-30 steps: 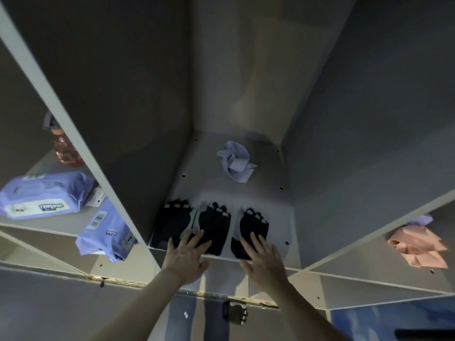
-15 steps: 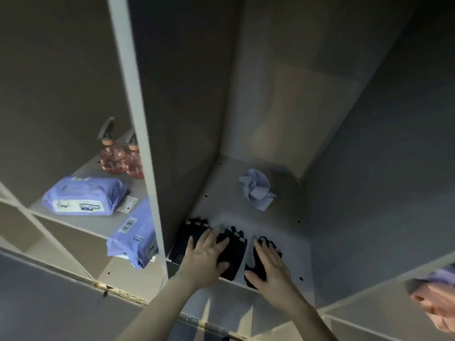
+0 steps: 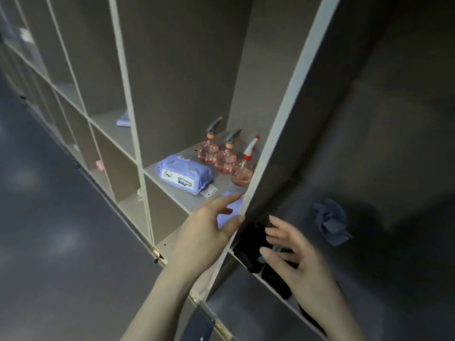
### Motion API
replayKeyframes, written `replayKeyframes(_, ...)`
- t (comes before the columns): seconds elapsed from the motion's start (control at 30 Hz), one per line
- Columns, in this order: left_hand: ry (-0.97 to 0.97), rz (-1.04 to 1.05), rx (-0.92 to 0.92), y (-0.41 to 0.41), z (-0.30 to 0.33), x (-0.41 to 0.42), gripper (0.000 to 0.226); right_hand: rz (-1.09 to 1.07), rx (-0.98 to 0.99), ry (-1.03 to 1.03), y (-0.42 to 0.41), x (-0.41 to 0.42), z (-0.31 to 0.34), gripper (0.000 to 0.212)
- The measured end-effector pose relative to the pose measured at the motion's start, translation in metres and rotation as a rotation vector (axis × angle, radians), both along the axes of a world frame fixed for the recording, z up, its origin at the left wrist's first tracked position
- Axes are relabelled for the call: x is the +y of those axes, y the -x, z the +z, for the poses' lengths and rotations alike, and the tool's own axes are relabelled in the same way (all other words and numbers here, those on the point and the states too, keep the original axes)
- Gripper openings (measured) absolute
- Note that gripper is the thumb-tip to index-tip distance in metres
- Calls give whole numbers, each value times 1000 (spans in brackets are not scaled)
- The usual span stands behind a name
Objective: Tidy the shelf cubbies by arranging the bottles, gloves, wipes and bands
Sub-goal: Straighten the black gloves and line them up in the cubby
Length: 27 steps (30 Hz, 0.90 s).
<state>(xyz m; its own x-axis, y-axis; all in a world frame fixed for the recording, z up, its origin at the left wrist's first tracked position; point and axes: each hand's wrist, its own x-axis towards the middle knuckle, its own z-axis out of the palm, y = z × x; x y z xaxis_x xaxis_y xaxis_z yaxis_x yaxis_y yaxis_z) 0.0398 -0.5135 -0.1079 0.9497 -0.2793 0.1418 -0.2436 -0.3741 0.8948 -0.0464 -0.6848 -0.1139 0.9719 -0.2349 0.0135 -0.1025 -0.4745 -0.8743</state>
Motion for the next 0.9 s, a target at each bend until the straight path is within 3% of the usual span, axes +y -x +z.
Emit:
replayKeyframes(0.37,70,283,66,-33,-2,118,36,184,45,-37,-67,93,0,45)
replayKeyframes(0.9,-175,232,-10,-177,6,356,32,249,25,-53,-235,343,7,44)
